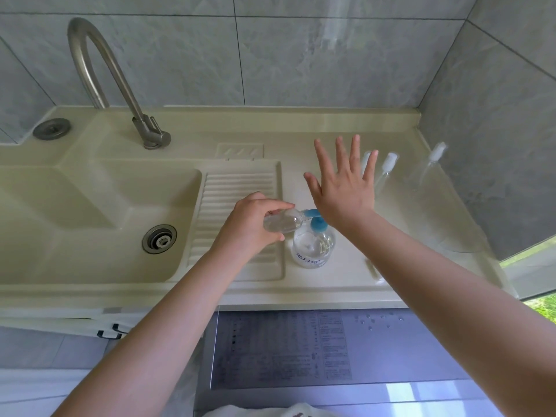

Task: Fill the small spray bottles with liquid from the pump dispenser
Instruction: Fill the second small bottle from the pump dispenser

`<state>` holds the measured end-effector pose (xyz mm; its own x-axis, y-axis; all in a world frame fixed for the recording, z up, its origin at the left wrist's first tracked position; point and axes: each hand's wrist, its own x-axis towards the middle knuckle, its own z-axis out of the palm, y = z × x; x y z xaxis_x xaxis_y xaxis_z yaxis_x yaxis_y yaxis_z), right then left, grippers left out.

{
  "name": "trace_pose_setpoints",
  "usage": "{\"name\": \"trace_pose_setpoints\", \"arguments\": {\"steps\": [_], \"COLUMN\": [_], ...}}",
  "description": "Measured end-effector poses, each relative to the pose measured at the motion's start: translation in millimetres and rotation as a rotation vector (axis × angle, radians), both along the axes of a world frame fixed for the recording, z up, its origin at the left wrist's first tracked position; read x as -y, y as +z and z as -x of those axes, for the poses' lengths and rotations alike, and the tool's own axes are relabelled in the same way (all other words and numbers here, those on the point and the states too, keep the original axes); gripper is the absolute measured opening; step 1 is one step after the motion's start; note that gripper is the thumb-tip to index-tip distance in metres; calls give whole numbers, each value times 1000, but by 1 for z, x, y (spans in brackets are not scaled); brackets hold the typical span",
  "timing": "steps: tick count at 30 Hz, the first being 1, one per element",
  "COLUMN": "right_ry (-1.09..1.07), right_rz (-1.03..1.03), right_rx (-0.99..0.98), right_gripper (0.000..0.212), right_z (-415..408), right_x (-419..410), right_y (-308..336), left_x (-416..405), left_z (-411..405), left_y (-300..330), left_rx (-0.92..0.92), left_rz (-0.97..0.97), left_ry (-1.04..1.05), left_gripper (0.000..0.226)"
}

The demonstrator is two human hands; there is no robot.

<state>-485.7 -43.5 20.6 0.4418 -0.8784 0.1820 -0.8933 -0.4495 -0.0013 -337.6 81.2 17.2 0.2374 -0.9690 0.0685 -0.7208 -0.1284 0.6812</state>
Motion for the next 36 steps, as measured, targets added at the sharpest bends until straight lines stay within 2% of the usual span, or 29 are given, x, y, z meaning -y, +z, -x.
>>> {"name": "trace_pose_setpoints", "arguments": {"steps": [4,7,11,16,25,29,36], "right_ry": [-41,-12,5,9,2,-8,51], "right_rz": [-125,-49,19,-68,-50,-130,-8], "right_rx": [40,0,50,80,102,144,51], "right_gripper": [60,64,64,53,59,54,63], "right_z": [-1,-2,-2,-4,-3,-2,-3], "right_x": [-5,-5,-3,-6,-1,-1,6], "right_y": [-14,-7,2,-14,-3,-15,4], "left_x": [1,-1,-1,4,2,2,1], "left_z": [1,1,0,3,4,5,3], "left_y": [-1,-3,-5,-4,-1,0,-1], "left_rx": [-3,-20,-23,-22,-4,-7,-32], "left_rz": [-7,-10,19,18,23,13,14], "left_ry": [-4,-2,-1,-12,-10,-11,-9], "left_gripper": [66,66,67,66,66,65,65]}}
